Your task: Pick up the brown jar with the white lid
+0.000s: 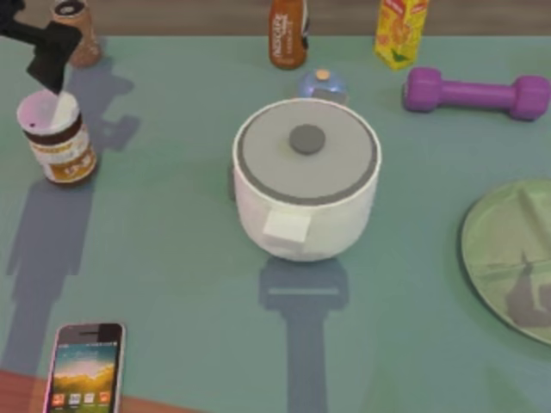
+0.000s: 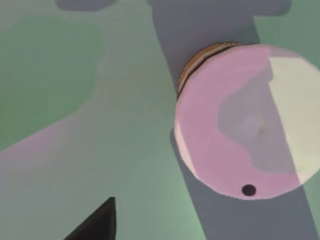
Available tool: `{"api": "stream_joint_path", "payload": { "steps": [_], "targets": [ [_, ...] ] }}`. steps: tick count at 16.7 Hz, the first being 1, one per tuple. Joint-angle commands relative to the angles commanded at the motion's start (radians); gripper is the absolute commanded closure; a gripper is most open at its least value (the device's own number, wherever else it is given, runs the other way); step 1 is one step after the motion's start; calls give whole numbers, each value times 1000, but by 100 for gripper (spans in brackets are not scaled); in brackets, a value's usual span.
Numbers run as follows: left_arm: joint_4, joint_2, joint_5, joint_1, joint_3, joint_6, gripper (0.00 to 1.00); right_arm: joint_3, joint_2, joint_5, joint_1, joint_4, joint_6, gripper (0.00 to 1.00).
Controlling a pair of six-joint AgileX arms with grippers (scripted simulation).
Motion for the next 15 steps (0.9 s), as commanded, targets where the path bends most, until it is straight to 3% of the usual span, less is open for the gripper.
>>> {"api": "stream_joint_path", "payload": {
  "steps": [6, 15],
  "targets": [
    [-170, 282, -1, 0, 287, 45, 0, 0, 0, 0, 0, 0, 0, 0],
    [-169, 308, -2, 1, 298, 49, 0, 0, 0, 0, 0, 0, 0, 0]
  ]
}}
